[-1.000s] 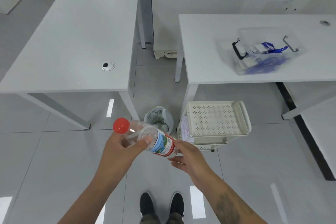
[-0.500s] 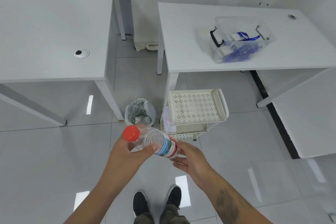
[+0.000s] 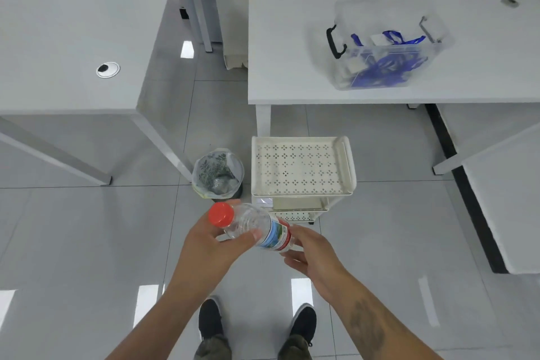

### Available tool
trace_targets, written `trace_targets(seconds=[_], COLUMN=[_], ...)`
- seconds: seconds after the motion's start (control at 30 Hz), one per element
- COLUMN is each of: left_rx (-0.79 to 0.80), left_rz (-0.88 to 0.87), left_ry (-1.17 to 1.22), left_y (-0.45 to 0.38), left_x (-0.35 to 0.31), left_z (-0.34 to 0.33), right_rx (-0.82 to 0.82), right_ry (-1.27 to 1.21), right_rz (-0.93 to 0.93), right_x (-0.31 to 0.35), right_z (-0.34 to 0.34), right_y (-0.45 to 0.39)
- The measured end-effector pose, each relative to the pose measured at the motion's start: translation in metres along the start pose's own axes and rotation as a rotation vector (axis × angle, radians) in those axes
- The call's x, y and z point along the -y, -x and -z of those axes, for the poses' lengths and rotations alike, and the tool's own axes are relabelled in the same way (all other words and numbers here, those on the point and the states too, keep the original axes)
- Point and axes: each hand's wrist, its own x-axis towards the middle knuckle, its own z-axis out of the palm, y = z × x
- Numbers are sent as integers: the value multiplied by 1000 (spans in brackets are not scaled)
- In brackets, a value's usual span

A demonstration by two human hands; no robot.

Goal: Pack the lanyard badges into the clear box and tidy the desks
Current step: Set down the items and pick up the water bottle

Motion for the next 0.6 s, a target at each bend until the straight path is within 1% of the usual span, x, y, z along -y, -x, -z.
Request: trace_targets(seconds=[0.1,0.23,0.3,0.37,0.6], left_rx=[-33,-33,-30,-59,-93], left_rz=[-18,-48,-53,-60,-68], left_ry=[-31,-89,-115,-152,-291], left_y=[-16,-56,-86,-119,-240], left_x=[-16,-35,-41,-39,-18], left_z=[-38,-76,-87,-96,-110], right_rx=[13,4,4,6,48], right_ry=[-19,-87,-120,-146,-230], right_rz=[8,-11,-28,-41,-61], right_x=[19,57,78,96,142], right_z=[20,29,27,24,-5], right_y=[-15,-44,-65,-89,-194])
